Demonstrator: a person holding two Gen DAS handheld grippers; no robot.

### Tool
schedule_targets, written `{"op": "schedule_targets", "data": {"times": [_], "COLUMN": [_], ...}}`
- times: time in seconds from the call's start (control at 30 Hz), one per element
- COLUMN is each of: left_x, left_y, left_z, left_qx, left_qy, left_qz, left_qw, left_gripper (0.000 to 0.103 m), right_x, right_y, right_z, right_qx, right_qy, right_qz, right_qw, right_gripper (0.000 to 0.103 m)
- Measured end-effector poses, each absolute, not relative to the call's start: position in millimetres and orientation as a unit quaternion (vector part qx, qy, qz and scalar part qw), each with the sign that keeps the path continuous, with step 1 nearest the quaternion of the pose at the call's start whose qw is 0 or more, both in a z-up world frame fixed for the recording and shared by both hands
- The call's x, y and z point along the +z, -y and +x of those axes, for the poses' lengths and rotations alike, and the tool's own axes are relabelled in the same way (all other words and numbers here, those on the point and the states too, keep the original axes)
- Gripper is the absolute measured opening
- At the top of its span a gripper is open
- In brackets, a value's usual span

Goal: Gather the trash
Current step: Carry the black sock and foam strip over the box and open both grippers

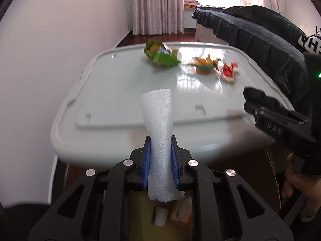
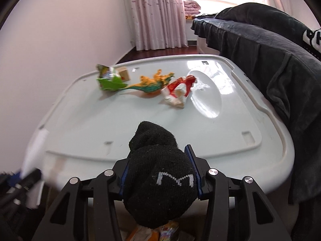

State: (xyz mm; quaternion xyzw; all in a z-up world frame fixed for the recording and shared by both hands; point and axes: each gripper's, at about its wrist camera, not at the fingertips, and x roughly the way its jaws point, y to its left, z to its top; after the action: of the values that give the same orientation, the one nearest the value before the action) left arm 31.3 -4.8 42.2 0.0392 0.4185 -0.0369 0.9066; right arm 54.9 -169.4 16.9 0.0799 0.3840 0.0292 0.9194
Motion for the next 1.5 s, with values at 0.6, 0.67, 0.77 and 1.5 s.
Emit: {"op": "schedule_targets", "data": {"times": [0.6, 0.67, 0.77, 1.5], "left_x": [-9.1, -12.5, -18.6, -60.9], "left_y": [4.2, 1.3, -4.0, -6.5], "left_z": [-46.1, -46.2, -42.3, -22.7], "left_qx": [-0.052, -0.048, -0.044, -0.030], "left_qy": [-0.484, -0.488, -0.495, -0.554], "left_qz": [0.048, 0.045, 0.036, 0.030], "left_qw": [0.872, 0.871, 0.867, 0.832], "left_gripper": [0.019, 0.019, 0.019, 0.020], "right_x": [-0.3, -2.8, -4.8, -39.9], "right_y": [144.9, 142.1, 136.5, 133.5], "right_z": [-59.1, -62.6, -67.0, -49.5], "right_qx": [0.048, 0.048, 0.053, 0.035], "right_qy": [-0.425, -0.429, -0.433, -0.487], "right_qz": [0.055, 0.050, 0.045, 0.048], "right_qw": [0.902, 0.901, 0.898, 0.871], "right_gripper": [0.048, 0.048, 0.048, 0.048]}}
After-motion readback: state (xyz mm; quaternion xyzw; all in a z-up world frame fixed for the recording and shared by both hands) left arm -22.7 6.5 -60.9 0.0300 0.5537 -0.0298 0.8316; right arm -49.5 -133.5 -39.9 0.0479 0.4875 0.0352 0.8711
